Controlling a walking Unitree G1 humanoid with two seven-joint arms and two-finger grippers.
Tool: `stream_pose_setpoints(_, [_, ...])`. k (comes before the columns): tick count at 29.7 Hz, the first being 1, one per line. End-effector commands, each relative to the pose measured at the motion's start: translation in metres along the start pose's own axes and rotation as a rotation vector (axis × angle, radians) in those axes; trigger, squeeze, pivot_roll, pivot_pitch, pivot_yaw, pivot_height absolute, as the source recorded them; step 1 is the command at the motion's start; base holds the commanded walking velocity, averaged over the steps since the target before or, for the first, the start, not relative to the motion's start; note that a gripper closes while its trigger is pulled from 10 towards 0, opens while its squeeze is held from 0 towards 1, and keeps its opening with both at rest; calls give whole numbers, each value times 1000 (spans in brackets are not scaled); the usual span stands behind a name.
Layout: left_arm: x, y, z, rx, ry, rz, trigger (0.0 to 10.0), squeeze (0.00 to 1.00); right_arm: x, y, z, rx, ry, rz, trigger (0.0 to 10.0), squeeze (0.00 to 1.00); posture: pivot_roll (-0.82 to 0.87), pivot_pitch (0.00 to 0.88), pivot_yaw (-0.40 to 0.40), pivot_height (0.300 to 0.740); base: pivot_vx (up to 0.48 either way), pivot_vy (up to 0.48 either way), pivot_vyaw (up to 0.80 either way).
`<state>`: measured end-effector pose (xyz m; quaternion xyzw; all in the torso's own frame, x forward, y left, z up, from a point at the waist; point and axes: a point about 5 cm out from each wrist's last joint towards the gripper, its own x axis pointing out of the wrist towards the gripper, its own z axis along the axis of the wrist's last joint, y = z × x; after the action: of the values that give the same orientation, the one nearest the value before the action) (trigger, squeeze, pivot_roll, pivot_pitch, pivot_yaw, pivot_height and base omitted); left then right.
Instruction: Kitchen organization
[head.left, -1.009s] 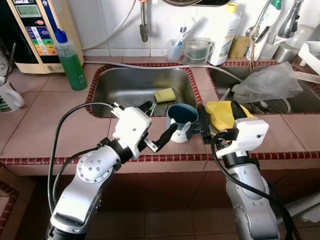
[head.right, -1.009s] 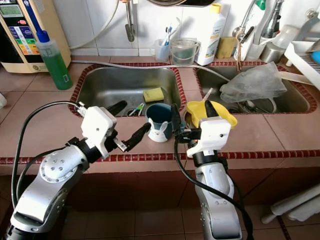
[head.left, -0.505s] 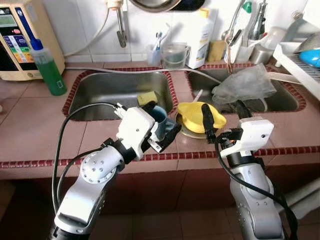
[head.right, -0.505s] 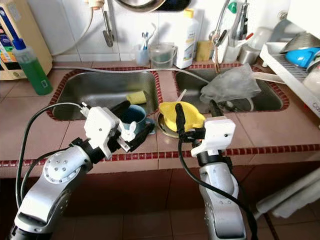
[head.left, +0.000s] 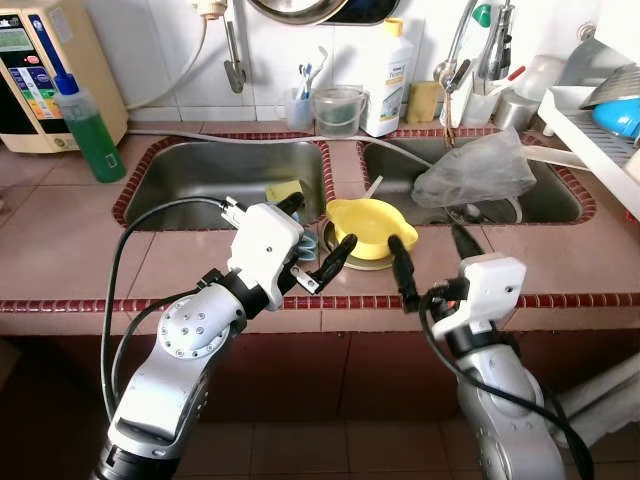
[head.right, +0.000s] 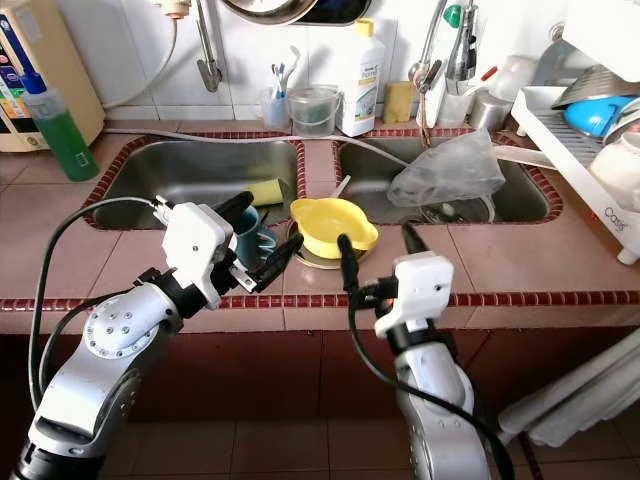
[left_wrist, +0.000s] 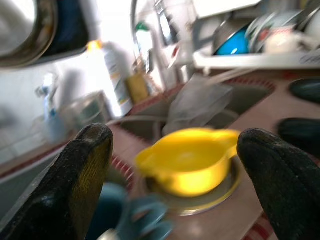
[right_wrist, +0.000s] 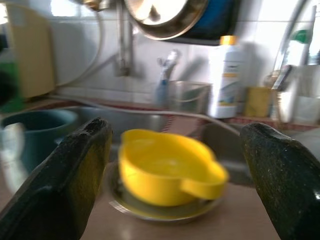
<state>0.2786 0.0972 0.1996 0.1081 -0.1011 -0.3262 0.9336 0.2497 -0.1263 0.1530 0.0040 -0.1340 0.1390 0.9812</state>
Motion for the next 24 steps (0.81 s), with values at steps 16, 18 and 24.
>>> stream_pose_setpoints(16, [26,29,1,205,76,-166,10000,0,-25,17,2,134,132,135,10000,0,-100,131,52,740,0,0,0])
stream_pose_setpoints(18, [26,31,3,217,79,-186,10000,0,-29,18,1,160,154,151,10000,0,-100,133,53,740,0,0,0])
stream_pose_setpoints(24, [27,42,8,272,84,-226,10000,0,-38,21,3,209,195,181,10000,0,-83,153,61,740,0,0,0])
